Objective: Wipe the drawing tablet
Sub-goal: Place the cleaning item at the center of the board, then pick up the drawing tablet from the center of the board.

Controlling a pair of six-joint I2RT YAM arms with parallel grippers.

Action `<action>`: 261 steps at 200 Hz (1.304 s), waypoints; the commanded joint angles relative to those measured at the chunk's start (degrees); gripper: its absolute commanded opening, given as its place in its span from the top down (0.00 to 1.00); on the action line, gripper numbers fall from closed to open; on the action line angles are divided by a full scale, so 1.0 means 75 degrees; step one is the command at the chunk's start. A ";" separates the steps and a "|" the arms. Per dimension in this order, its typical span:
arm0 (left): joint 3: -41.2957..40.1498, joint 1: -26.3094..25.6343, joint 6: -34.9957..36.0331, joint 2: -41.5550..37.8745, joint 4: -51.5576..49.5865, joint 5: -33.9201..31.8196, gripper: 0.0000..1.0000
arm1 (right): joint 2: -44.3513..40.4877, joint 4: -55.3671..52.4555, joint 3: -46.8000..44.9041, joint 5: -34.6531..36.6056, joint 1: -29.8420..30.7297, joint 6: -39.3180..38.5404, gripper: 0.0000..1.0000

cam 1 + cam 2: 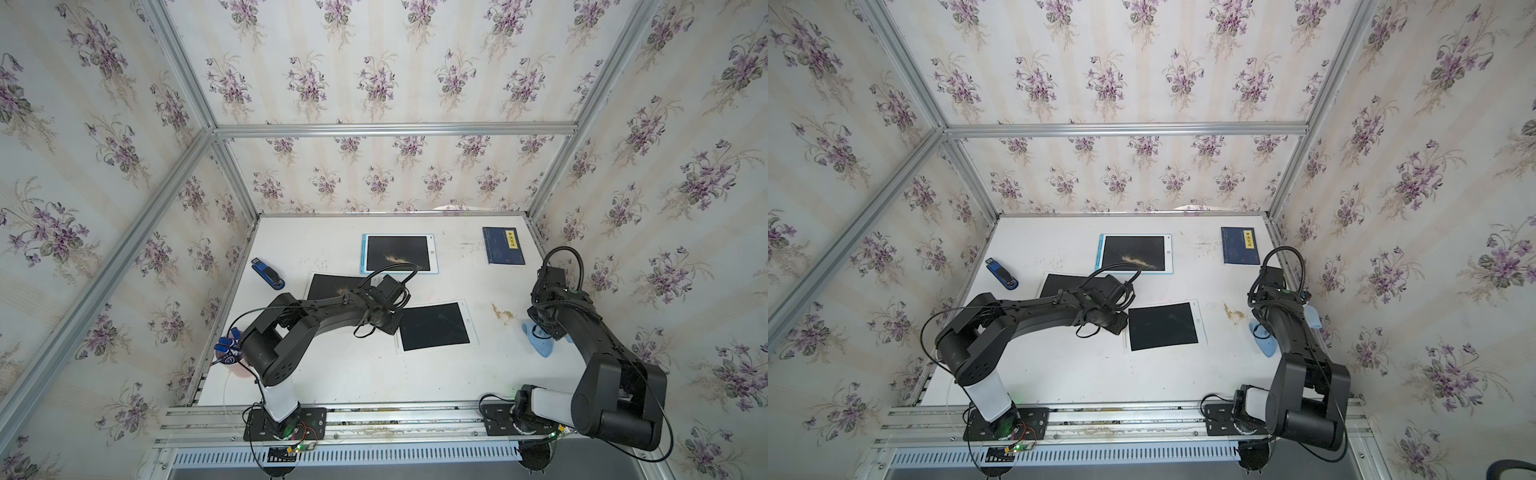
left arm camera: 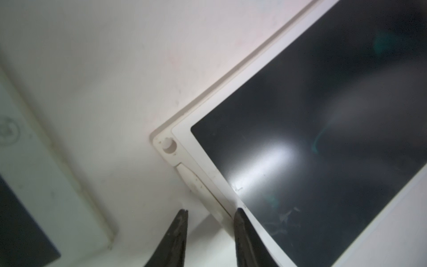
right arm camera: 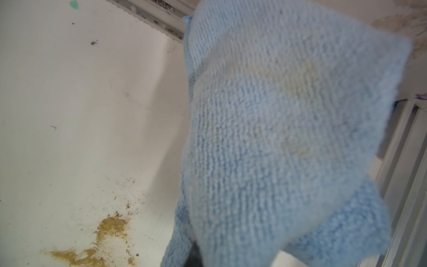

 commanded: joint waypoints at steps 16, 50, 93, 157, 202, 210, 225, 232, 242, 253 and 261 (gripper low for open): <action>-0.0149 0.0001 0.0127 -0.0781 -0.0628 0.1251 0.59 | 0.0071 0.0090 0.0061 0.0015 -0.0036 -0.0053 0.30; -0.0415 0.0006 -0.0400 -0.1901 0.0038 0.1552 0.41 | -0.0551 -0.0202 0.0205 0.0378 -0.0024 0.0038 0.27; -0.1013 0.0736 -0.1616 -0.2421 0.2147 0.4089 0.00 | -0.1930 0.0942 -0.0208 -0.1159 0.0572 -0.1051 0.28; -0.2352 0.1637 -0.3693 -0.1719 0.4961 0.5528 0.00 | -0.0881 0.3384 -0.1201 -0.6062 0.3085 -0.2429 0.35; -0.2036 0.1642 -0.3433 -0.1717 0.2814 0.4844 0.06 | -0.0273 0.3776 -0.1591 -0.5815 0.3090 -0.2686 0.34; -0.1988 0.1637 -0.3434 -0.1649 0.2605 0.4864 0.09 | -0.0204 0.3805 -0.1585 -0.5772 0.3092 -0.2688 0.34; -0.1876 0.1636 -0.3414 -0.1433 0.2237 0.4890 0.18 | 0.0026 0.3806 -0.1562 -0.5615 0.3078 -0.2666 0.33; -0.1813 0.1643 -0.3355 -0.1297 0.2085 0.4926 0.19 | 0.0149 0.3830 -0.1561 -0.5553 0.3069 -0.2653 0.33; -0.1748 0.1637 -0.3265 -0.1123 0.1896 0.4943 0.19 | 0.0296 0.3929 -0.1614 -0.5579 0.3062 -0.2647 0.33; -0.1723 0.1639 -0.3224 -0.0992 0.1720 0.4859 0.20 | 0.0391 0.4084 -0.1708 -0.5704 0.3060 -0.2641 0.33; -0.1695 0.1647 -0.3198 -0.0930 0.1552 0.4761 0.20 | 0.0416 0.4198 -0.1781 -0.5837 0.3064 -0.2631 0.33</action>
